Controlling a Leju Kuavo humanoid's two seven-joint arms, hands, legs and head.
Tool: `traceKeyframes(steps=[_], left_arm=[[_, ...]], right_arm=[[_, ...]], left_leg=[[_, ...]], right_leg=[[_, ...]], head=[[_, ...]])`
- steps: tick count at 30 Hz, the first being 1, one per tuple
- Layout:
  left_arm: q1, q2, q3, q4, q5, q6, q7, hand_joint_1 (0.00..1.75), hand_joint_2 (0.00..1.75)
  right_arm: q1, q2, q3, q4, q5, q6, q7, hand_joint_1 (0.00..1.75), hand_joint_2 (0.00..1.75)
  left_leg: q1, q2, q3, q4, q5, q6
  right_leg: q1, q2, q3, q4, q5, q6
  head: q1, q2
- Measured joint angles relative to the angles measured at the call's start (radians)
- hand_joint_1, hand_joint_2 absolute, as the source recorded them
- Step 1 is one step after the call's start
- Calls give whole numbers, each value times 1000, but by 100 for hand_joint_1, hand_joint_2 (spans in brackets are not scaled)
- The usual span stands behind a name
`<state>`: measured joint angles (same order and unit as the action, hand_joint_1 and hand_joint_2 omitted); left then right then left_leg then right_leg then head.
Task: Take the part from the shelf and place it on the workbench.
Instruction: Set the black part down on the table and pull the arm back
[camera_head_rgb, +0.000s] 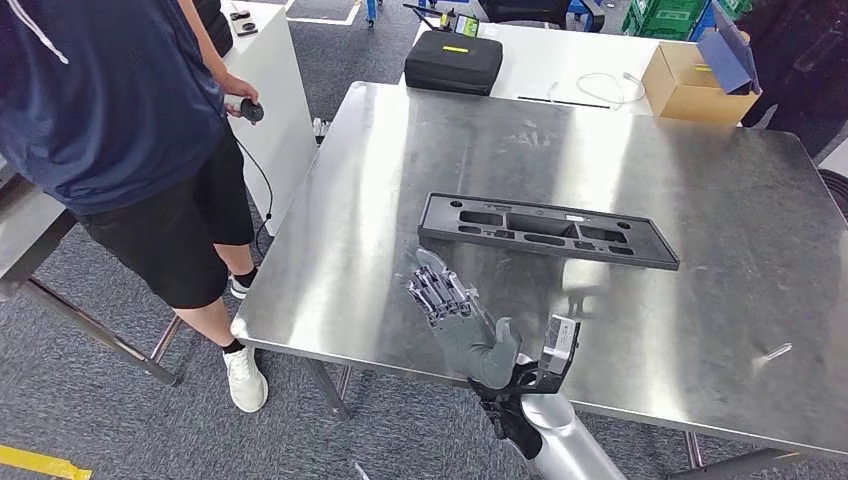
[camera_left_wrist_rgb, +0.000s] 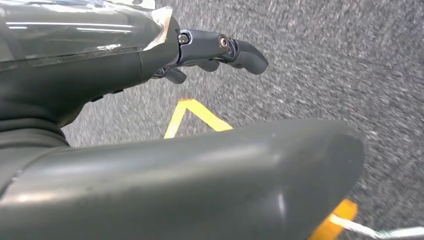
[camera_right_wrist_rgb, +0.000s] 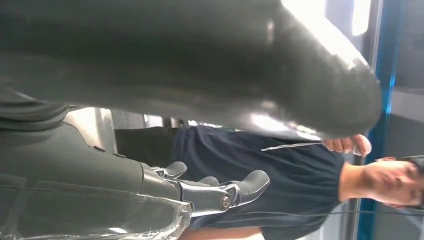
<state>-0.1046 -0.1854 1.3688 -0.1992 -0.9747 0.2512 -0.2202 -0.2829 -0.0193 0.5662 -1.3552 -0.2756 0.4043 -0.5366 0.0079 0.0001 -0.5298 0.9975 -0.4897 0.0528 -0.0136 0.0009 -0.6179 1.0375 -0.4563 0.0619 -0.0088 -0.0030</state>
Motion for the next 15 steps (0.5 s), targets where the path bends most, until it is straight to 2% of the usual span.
traceKeyframes(steps=[1,3,4,5,6,8,9,10,12,13,14,15], left_arm=[[0,0,0,0,0,-1,-1,0,0],[0,1,0,0,1,-5,-4,0,0],[0,1,1,0,1,-8,-6,0,0],[0,1,1,0,2,-10,-7,0,0],[0,1,2,0,4,-13,-8,0,0],[0,0,5,0,6,-14,-10,0,0],[0,0,6,0,7,-14,-10,0,0],[0,-1,8,0,7,-14,-11,0,0],[0,-1,11,0,7,-14,-13,0,0],[0,-1,12,0,7,-14,-14,0,0],[1,-1,12,0,6,-14,-14,0,0],[2,-1,12,0,5,-14,-14,0,0]], right_arm=[[2,0,-2,2,6,-4,0,0,0],[8,-2,-4,8,27,-21,-2,0,0],[13,-3,-6,14,37,-30,-3,0,0],[20,-4,-8,21,45,-37,-4,0,0],[26,-5,-10,31,48,-41,-5,0,0],[32,-6,-18,62,45,-39,-9,0,0],[34,-5,-23,81,41,-35,-13,0,0],[35,-4,-28,100,36,-29,-18,0,0],[37,-1,-40,146,23,-18,-26,0,0],[39,0,-47,172,18,-14,-30,0,0],[40,2,-55,199,15,-11,-34,0,0],[40,5,-63,226,16,-15,-40,0,0]], left_leg=[[1,3,-11,-2,11,7],[-3,5,-38,-2,31,14],[-5,6,-51,-2,41,14],[-6,7,-63,-1,50,14],[-7,7,-75,0,58,13],[-7,7,-94,2,75,8],[-8,7,-102,4,83,4],[-9,7,-106,5,91,-1],[-10,7,-107,3,106,-13],[-9,7,-107,2,111,-19],[-7,6,-113,6,106,-25],[-5,4,-121,21,83,-30]], right_leg=[[0,0,-19,46,-37,-6],[0,0,-60,178,-116,-13],[0,0,-69,230,-137,-10],[1,0,-66,257,-141,-4],[1,0,-42,241,-128,5],[1,0,55,113,-89,18],[4,0,112,30,-81,15],[7,0,151,-31,-78,9],[15,1,176,-79,-82,-9],[13,1,169,-77,-75,-17],[9,0,163,-78,-67,-27],[6,-1,155,-79,-58,-38]], head=[[2,0],[7,0],[7,0],[7,0],[8,0],[8,0],[8,0],[6,0],[5,0],[5,0],[5,0],[4,0]])
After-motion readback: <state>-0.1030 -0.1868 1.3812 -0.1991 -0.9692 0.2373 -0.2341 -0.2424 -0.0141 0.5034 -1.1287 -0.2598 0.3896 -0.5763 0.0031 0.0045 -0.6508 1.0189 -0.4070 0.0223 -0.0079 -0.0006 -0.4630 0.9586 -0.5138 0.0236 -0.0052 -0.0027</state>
